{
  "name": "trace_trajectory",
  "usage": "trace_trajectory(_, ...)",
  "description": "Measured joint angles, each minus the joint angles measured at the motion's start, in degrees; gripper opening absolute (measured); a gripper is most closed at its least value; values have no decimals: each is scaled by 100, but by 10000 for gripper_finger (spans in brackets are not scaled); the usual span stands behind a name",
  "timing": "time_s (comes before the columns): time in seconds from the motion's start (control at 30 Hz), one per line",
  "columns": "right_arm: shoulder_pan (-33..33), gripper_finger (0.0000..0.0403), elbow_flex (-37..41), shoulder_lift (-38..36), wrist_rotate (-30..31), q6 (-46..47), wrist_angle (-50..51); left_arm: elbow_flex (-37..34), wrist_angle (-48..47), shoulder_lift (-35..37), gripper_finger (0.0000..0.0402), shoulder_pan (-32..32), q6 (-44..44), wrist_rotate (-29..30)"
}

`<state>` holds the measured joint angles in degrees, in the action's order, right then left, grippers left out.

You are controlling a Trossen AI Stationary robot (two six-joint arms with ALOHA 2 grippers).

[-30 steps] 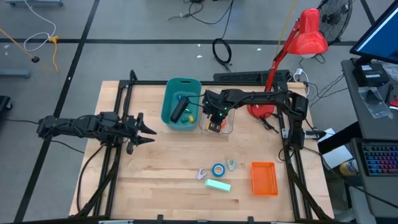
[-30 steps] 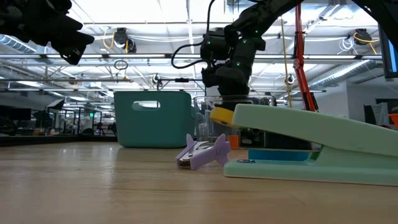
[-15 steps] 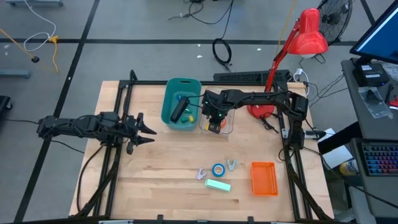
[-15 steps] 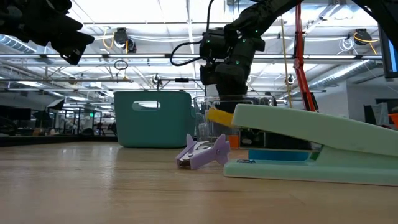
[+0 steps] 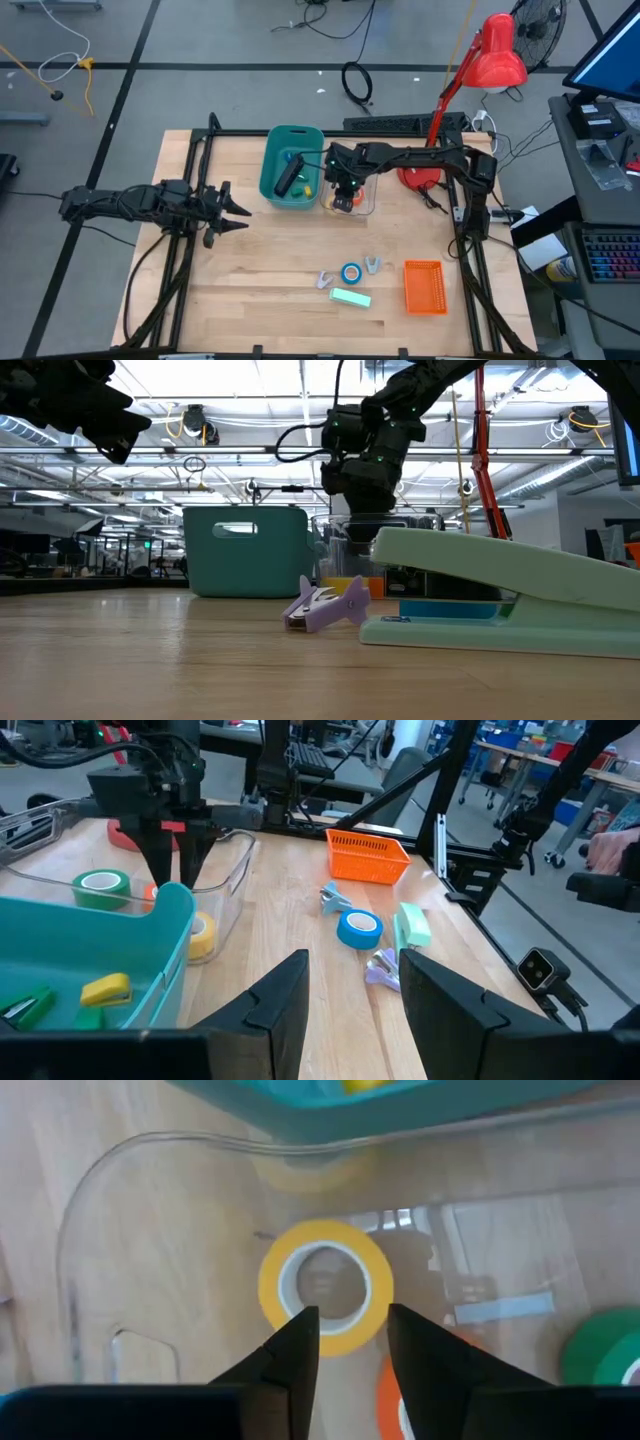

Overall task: Pick and place Stapler, Stapler remover, tape
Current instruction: Put the blue tape into the transparent bin

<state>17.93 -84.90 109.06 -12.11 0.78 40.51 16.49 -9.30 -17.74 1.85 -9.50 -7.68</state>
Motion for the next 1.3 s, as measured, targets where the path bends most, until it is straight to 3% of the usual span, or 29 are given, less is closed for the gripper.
trace_trajectory(0.17, -64, 116, 3, -311, -18, 4, 78, 0, 4, 0, 157, 2, 0, -5)
trace_trajectory(0.33, -267, 96, 0, -1073, 16, -24, -19, 0, 5, 0, 157, 2, 15, -5)
trace_trajectory(0.67, -1543, 32, 149, -2431, 307, 85, -23, 0, 15, 2, 157, 2, 33, 15)
trace_trajectory(0.87, -2387, 3, 516, -2721, 289, 536, 63, 0, 17, 2, 157, 2, 33, 21)
trace_trajectory(1.03, -2927, 3, 930, -2746, 294, 914, 197, 0, 17, 1, 157, 1, 10, 23)
trace_trajectory(1.3, -3193, 8, 1718, -2741, 276, 1450, -31, 0, 15, 2, 157, 0, -118, 28)
